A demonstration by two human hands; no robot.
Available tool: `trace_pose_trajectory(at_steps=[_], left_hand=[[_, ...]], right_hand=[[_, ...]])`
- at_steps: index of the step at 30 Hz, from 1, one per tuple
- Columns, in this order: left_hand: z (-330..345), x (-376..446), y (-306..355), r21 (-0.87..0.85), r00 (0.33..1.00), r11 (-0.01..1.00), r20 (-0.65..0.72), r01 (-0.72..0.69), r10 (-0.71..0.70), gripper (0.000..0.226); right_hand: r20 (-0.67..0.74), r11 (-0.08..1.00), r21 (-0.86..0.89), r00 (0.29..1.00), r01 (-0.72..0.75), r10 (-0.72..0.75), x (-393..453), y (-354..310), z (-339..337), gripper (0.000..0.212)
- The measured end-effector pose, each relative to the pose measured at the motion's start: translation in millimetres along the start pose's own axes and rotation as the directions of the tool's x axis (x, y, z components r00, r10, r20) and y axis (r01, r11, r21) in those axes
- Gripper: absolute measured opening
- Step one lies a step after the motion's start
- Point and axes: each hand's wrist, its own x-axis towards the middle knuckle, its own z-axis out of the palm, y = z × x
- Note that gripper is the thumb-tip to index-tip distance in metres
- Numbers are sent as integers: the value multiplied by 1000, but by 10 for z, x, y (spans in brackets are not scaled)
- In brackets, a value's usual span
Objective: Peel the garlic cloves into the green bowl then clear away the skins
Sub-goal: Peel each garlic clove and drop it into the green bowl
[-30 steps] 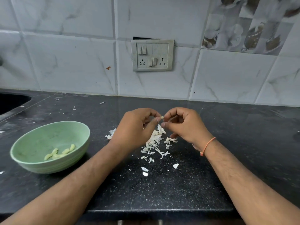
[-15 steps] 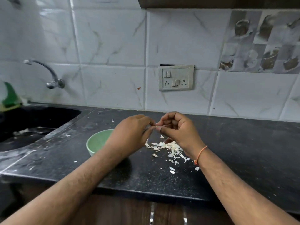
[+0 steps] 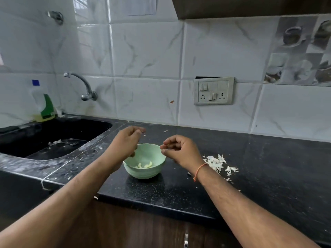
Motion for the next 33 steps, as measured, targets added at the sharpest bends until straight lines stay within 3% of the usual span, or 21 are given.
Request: trace_pose_trajectory(at_steps=[3,7,12,15,18,23,29,33], left_hand=[[245,-35,201,-455,983,872,99,181,-153,35],[803,-208,516,-657,949,696,289,291,-124,34],[1576,-371,531,-684,886,673,454,280,93,43],[1922,-281,382,-668,868,694,480,268,127,52],[2170,-124,154,-619,843,739,521,265,135,58],[2424,-27,-38,-636,823,725,541,266,173,56],[2473,21,-100,-589,822,795,518,142,237,57],[2447,89,-166,-538,791,840,543,70,282,59]], right_hand=[[-27,1000,0,1000,5,-5,-47,116,-230,21],[-129,996,-80,991,33,-43,-184,327,-656,10],[-241,966,-233,955,114,-171,-387,529,-1285,8],[-332,918,-357,895,172,-297,-448,583,-1549,12],[-337,882,-414,863,223,-376,-426,625,-1656,9],[-214,948,-291,957,128,-195,-330,656,-1586,13],[-255,969,-218,951,119,-174,-292,683,-1566,8],[-275,992,-73,954,105,-121,-307,640,-1553,8]])
